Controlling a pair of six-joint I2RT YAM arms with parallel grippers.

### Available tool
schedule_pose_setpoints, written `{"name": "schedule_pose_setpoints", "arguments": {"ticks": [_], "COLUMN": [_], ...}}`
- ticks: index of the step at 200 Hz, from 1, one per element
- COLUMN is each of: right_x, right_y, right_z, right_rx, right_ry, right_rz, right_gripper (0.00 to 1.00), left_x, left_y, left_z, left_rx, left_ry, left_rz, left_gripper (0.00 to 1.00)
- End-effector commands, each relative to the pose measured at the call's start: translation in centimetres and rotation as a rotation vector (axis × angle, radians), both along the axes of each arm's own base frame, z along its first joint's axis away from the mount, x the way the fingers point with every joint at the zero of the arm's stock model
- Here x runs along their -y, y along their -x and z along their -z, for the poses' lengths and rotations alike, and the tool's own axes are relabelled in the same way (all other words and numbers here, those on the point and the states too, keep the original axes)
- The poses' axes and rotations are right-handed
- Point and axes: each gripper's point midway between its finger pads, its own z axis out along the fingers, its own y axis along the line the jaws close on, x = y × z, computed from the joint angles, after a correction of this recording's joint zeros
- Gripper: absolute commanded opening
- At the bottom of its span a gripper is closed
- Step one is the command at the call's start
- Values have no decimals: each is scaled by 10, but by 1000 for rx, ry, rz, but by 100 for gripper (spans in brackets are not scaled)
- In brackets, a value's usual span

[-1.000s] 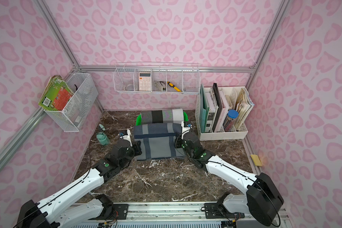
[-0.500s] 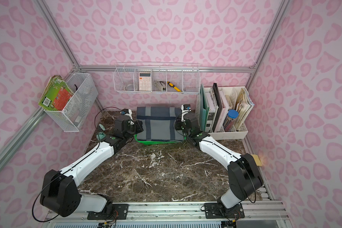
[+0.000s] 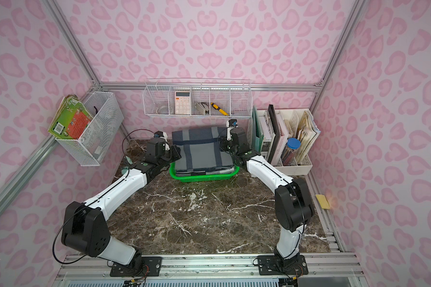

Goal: Put the folded scarf in the basket
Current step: Place the scarf in the basket, then reset both arms

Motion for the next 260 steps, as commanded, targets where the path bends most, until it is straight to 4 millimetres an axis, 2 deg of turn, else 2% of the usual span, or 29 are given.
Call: {"name": "schedule_pose_setpoints", "arguments": {"ticks": [1,11,14,27,41,46,49,56,87,114,151,162,180,186,193,220,237,260], "right_x": [0,3,4,4,7,7,10,13,25,50,111,130,166,179,194,235,248,252], "right_y": [2,4,6,15,29,33,38,46,95,139,184,196,216,222,230,257,267,268], "right_z": [-8,-10,-11,-16,-22,-31,-20,-23,-36,-48,-54,-54,-54,-54,-54,-54,-49,-35], "right_rx": [1,-4,-6,-8,-6,10,-10,-7,22,73,163,199,264,285,315,455,524,542], "right_ry": [-13,-18,-22,-46,-74,-87,-78,-85,-115,-170,-202,-210,-248,-269,-302,-379,-374,-307], "right_rz": [-2,8,10,-11,-19,-22,-20,-21,-37,-2,160,216,338,389,447,582,618,639], "right_gripper": [48,63,66,73,76,76,76,76,76,75,76,77,81,87,98,99,99,99], "left_x": [4,19,22,31,28,26,25,24,26,18,-2,-14,-39,-50,-65,-120,-129,-117], "left_y": [-3,-2,-1,10,19,24,26,33,76,115,159,168,178,179,179,186,184,175], "left_z": [-8,-11,-11,-10,-6,-6,-7,-11,-19,-21,-32,-33,-29,-25,-21,-2,4,11], "left_rx": [22,27,19,-44,-77,-78,-75,-62,-35,-34,16,35,66,74,81,40,54,79], "left_ry": [-1,12,15,41,59,65,71,91,148,142,81,53,-22,-50,-86,-213,-251,-265], "left_rz": [28,121,140,198,186,174,171,171,241,264,262,221,124,69,-6,-289,-331,-257], "left_gripper": [74,97,99,99,99,99,99,99,99,99,99,99,99,99,99,99,99,99]}}
